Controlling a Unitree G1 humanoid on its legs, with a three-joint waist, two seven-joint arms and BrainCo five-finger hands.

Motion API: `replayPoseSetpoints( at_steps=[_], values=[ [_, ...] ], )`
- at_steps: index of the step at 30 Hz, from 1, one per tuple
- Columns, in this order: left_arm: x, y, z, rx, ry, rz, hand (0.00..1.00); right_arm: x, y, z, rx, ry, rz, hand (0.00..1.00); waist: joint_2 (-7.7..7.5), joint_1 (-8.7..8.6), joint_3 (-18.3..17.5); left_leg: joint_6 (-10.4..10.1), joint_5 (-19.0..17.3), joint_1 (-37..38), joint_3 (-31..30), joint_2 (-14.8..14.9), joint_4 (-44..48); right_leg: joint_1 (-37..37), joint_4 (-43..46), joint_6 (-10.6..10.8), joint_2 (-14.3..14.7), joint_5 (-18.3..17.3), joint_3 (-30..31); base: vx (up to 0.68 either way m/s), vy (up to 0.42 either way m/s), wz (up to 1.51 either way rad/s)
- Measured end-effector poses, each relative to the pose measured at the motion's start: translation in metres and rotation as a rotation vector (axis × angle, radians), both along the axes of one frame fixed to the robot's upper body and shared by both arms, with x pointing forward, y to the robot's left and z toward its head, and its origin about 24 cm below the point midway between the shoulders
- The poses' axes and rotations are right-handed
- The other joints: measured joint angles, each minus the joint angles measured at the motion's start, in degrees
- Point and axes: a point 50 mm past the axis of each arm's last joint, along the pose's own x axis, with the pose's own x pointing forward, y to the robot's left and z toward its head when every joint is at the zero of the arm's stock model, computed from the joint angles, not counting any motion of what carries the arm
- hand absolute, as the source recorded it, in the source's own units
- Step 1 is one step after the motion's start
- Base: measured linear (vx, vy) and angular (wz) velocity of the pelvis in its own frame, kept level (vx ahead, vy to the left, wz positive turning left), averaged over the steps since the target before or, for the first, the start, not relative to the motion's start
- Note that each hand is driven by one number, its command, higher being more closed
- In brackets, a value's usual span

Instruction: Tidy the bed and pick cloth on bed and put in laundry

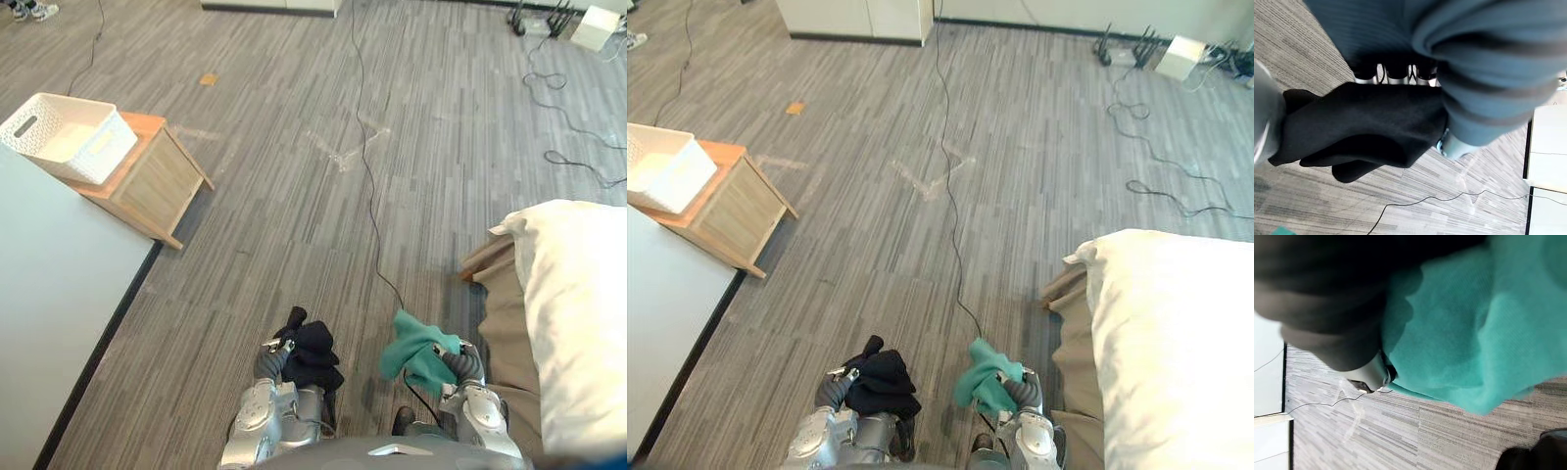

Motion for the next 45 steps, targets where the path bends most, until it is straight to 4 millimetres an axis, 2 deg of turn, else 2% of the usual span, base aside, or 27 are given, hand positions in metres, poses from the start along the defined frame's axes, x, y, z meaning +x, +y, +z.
replayPoseSetpoints(
  at_steps=[1,3,5,8,11,12,15,18,19,20,21,23,24,25,26,27,29,30,32,33,36,37,38,39,40,43,45],
  values=[
    [-0.002,0.0,0.0,-0.001,0.0,-0.001,1.0,-0.002,0.0,-0.002,0.0,0.012,0.0,1.0,0.01,0.19,-0.3,3.8,-0.4,0.2,0.4,-0.2,0.4,0.6,0.1,0.5,-0.2,-1.0,0.2,0.24,0.085,-0.09],
    [-0.001,-0.001,0.004,-0.007,-0.021,0.001,1.0,-0.007,0.002,-0.002,-0.003,0.019,0.023,1.0,-1.24,1.23,-0.7,4.4,-4.0,0.4,1.5,-0.9,2.3,-0.1,3.5,2.1,-1.9,-3.8,0.5,0.32,0.09,-0.08],
    [-0.001,-0.003,0.005,-0.008,-0.025,-0.014,1.0,-0.008,0.007,-0.003,-0.015,0.027,0.06,1.0,-2.63,1.12,-0.7,5.0,-6.8,2.9,1.6,-2.4,1.7,-6.1,19.3,5.0,-5.0,-7.7,2.9,0.33,0.104,-0.04],
    [-0.004,-0.004,0.004,0.006,-0.015,-0.05,1.0,-0.008,0.016,-0.002,0.006,0.017,0.082,1.0,-3.66,0.04,-0.2,6.4,-7.3,9.8,0.2,-4.3,-2.6,-16.5,47.3,7.2,-9.6,-3.0,5.3,0.4,0.107,0.29],
    [-0.001,0.004,0.007,0.034,-0.031,-0.05,1.0,-0.01,0.024,-0.002,0.012,0.016,0.107,1.0,-3.49,-2.41,0.3,6.8,-7.7,18.0,-4.8,-3.6,-6.8,-21.3,60.9,1.9,-9.7,-6.5,1.0,0.52,-0.046,0.69],
    [0.005,0.003,0.011,0.034,-0.053,-0.054,1.0,-0.009,0.024,-0.001,0.01,0.012,0.108,1.0,-2.76,-2.42,0.8,6.8,-7.7,20.2,-6.0,-2.2,-7.7,-24.0,60.8,-1.1,-8.2,-8.3,-1.0,0.47,-0.13,0.52],
    [0.015,-0.001,0.015,0.023,-0.082,-0.06,1.0,0.005,0.028,0.011,0.009,-0.06,0.126,1.0,-1.17,-2.91,1.7,6.2,-8.0,22.7,-8.7,1.9,-6.8,-31.0,49.6,-2.7,-5.0,-10.3,-5.4,0.51,-0.216,0.55],
    [0.02,-0.006,0.018,0.01,-0.098,-0.061,1.0,0.016,0.034,0.021,0.011,-0.112,0.152,1.0,-0.12,-4.03,2.3,1.3,-10.3,24.7,-9.8,5.6,-5.3,-33.4,25.3,-2.4,-1.2,-1.8,-3.5,0.52,-0.298,0.57],
    [0.018,-0.004,0.016,0.014,-0.088,-0.058,1.0,0.012,0.036,0.02,0.016,-0.108,0.155,1.0,-0.97,-4.0,1.8,-2.2,-12.1,25.9,-9.6,6.4,-4.3,-31.9,14.5,-5.4,-0.5,14.7,-1.8,0.7,-0.413,0.3],
    [0.025,-0.011,0.015,-0.007,-0.084,-0.051,1.0,0.024,0.034,0.025,-0.004,-0.13,0.171,1.0,2.54,-2.59,2.7,-4.8,-13.0,25.1,-9.1,10.2,-2.6,-30.6,14.4,-9.2,2.7,14.9,-3.2,0.73,-0.441,0.46],
    [0.033,-0.012,0.019,-0.012,-0.108,-0.05,1.0,0.035,0.034,0.032,-0.005,-0.164,0.165,1.0,1.51,-2.96,4.5,-5.3,-13.7,24.8,-9.4,9.0,-5.3,-30.6,18.4,-9.3,1.1,11.1,-2.2,0.39,-0.243,0.22],
    [0.031,-0.015,0.018,-0.02,-0.099,-0.056,1.0,0.036,0.034,0.034,-0.006,-0.174,0.168,1.0,1.38,-2.46,4.7,-4.6,-10.4,25.2,-10.8,8.1,-10.6,-30.3,25.5,-9.6,-0.4,7.6,-1.6,0.26,-0.178,0.64],
    [0.025,-0.016,0.016,-0.026,-0.098,-0.049,1.0,0.031,0.035,0.033,-0.007,-0.167,0.184,1.0,1.21,-2.74,4.1,-4.7,-6.5,24.4,-11.1,8.6,-7.7,-29.4,30.2,-7.4,-0.1,3.3,-1.4,0.25,-0.141,0.8],
    [0.02,-0.013,0.014,-0.021,-0.088,-0.043,1.0,0.026,0.039,0.03,0.004,-0.153,0.195,1.0,0.92,-2.2,3.4,-4.8,-6.5,24.0,-11.7,8.7,-5.6,-28.4,30.6,-6.5,-0.3,0.5,-1.2,0.34,-0.166,0.7],
    [0.013,-0.005,0.009,-0.015,-0.063,-0.005,1.0,0.023,0.048,0.027,0.018,-0.139,0.241,1.0,-0.94,-1.82,2.0,-4.7,-6.5,21.8,-12.5,9.2,1.8,-25.0,28.2,-6.3,0.7,-3.7,-1.3,0.35,-0.194,0.38],
    [0.011,-0.004,0.007,-0.024,-0.05,0.012,1.0,0.022,0.051,0.027,0.019,-0.14,0.266,1.0,0.29,-1.33,2.2,-3.9,-5.6,18.0,-13.1,10.8,10.5,-22.6,26.0,-6.5,2.2,-3.8,-1.8,0.44,-0.236,0.14],
    [0.002,-0.004,0.003,-0.065,-0.021,0.045,1.0,0.021,0.053,0.027,0.013,-0.137,0.298,1.0,2.61,-0.31,3.3,-4.3,3.5,9.0,-12.7,15.5,31.0,-15.3,18.3,-8.6,7.3,-3.5,-2.1,0.4,-0.188,-0.23],
    [0.0,-0.004,0.002,-0.067,-0.016,0.05,1.0,0.022,0.052,0.027,0.012,-0.137,0.298,1.0,2.94,-0.21,3.5,-4.4,3.1,8.2,-12.6,15.9,33.4,-14.3,17.4,-9.2,7.7,-3.5,-1.9,0.38,-0.105,-0.39],
    [-0.003,-0.01,0.0,-0.112,-0.004,0.074,1.0,0.022,0.045,0.026,-0.01,-0.129,0.294,1.0,3.75,0.97,3.7,-3.8,-3.9,2.2,-9.8,15.1,41.3,-10.2,14.1,-9.8,8.7,-3.9,-0.2,0.39,-0.052,-0.46],
    [0.0,-0.012,0.003,-0.121,-0.02,0.072,1.0,0.024,0.042,0.026,-0.02,-0.13,0.289,1.0,3.13,1.83,4.0,-3.5,-7.5,-1.0,-7.4,12.6,39.9,-7.0,11.4,-9.6,8.3,-3.8,1.3,0.32,-0.022,-0.46],
    [0.008,-0.014,0.01,-0.126,-0.06,0.062,1.0,0.028,0.044,0.029,-0.021,-0.144,0.289,1.0,1.6,2.12,4.5,-2.6,-9.7,-5.8,-3.9,6.6,24.9,-2.0,8.5,-7.0,6.2,-4.7,1.8,0.48,0.049,-0.25],
    [0.01,-0.015,0.011,-0.129,-0.066,0.054,1.0,0.028,0.043,0.029,-0.023,-0.145,0.288,1.0,1.81,2.13,4.4,-2.0,-8.8,-6.3,-2.9,5.5,20.2,-1.1,8.2,-6.1,5.6,-5.4,1.6,0.46,0.134,0.08],
    [0.01,-0.02,0.011,-0.141,-0.067,0.041,1.0,0.027,0.042,0.028,-0.028,-0.138,0.283,1.0,2.28,2.1,4.0,-1.5,-3.4,-6.8,-0.5,3.6,9.1,0.9,7.8,-4.3,5.4,-7.1,0.9,0.5,0.17,0.12],
    [0.01,-0.02,0.011,-0.146,-0.066,0.038,1.0,0.024,0.041,0.024,-0.027,-0.118,0.277,1.0,2.18,2.54,3.7,5.5,1.2,-5.5,1.3,2.6,5.9,2.5,7.7,-3.2,5.0,-8.6,1.1,0.62,0.187,0.42],
    [0.011,-0.018,0.011,-0.14,-0.067,0.037,1.0,0.023,0.047,0.019,-0.007,-0.094,0.271,1.0,-0.88,2.31,2.9,5.5,1.9,-4.1,3.0,-0.4,3.6,3.2,7.0,-2.3,2.4,-8.6,0.6,0.53,0.142,0.44],
    [0.012,-0.015,0.012,-0.141,-0.074,0.051,1.0,0.028,0.053,0.023,0.003,-0.116,0.269,1.0,-1.8,3.59,3.1,8.2,0.2,-6.4,6.0,1.1,14.7,8.5,3.2,0.0,1.9,-2.2,-0.1,0.47,0.119,0.43],
    [0.004,-0.014,0.012,-0.153,-0.069,0.082,1.0,0.024,0.054,0.021,0.003,-0.106,0.266,1.0,-1.68,4.74,1.3,7.8,-3.4,-3.3,8.3,1.0,9.4,9.0,6.4,2.5,2.1,-1.3,-0.1,0.35,0.134,0.01]
  ],
)
